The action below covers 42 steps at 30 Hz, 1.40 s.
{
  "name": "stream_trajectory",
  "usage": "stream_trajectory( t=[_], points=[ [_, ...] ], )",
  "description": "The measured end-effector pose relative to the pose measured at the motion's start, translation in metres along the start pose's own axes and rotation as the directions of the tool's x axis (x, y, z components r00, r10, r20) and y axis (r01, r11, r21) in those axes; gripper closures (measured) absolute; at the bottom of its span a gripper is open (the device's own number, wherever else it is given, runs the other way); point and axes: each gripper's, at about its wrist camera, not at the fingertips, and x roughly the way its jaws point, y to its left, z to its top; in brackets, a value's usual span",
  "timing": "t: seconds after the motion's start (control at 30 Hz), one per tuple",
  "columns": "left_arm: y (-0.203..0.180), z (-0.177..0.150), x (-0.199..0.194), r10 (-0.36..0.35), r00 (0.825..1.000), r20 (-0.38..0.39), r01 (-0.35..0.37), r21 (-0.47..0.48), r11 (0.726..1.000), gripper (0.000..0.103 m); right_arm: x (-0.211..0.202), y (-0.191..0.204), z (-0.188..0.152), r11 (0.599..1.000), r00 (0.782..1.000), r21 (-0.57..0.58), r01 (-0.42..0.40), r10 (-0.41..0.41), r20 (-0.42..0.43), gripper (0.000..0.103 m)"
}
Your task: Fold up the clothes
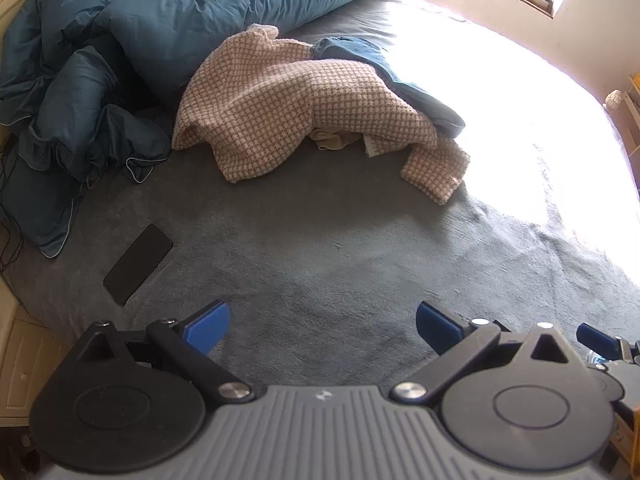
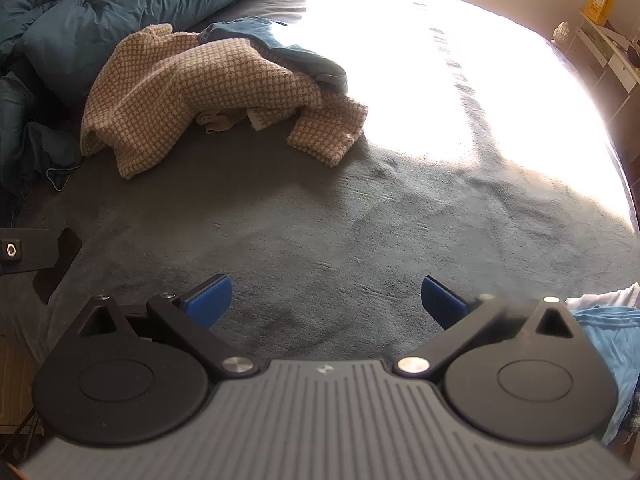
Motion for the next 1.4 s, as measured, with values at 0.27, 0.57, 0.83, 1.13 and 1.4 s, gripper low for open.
stream_trajectory(
  t=[0.27,0.57,0.83,1.13,1.4],
  points=[
    [0.024,0.005,-0.003,-0.083,0.995,0.050,0.084,-0.015,0.996,0.002,-0.015,0.017,0.009,0.996,0.997,0.048,0.073,-0.075,0.028,0.001],
    [0.024,0.028,-0.009,-0.123,0.987,0.101,0.124,-0.005,0.992,0.000,-0.031,0.035,0.008,0.983,0.982,0.085,0.164,-0.171,0.082,0.001],
    [0.024,0.041,-0.008,-0.153,0.984,0.094,0.154,-0.001,0.988,0.000,-0.041,0.028,0.022,0.980,0.976,0.099,0.171,-0.182,0.120,0.001],
    [0.017,0.045,-0.005,-0.132,0.989,0.074,0.129,0.043,0.991,0.000,-0.038,0.031,0.030,0.983,0.978,0.093,0.156,-0.167,0.126,0.001],
    [0.015,0.044,-0.004,-0.119,0.991,0.057,0.116,0.052,0.992,0.000,-0.036,0.037,0.029,0.986,0.980,0.086,0.146,-0.156,0.124,0.001]
  ],
)
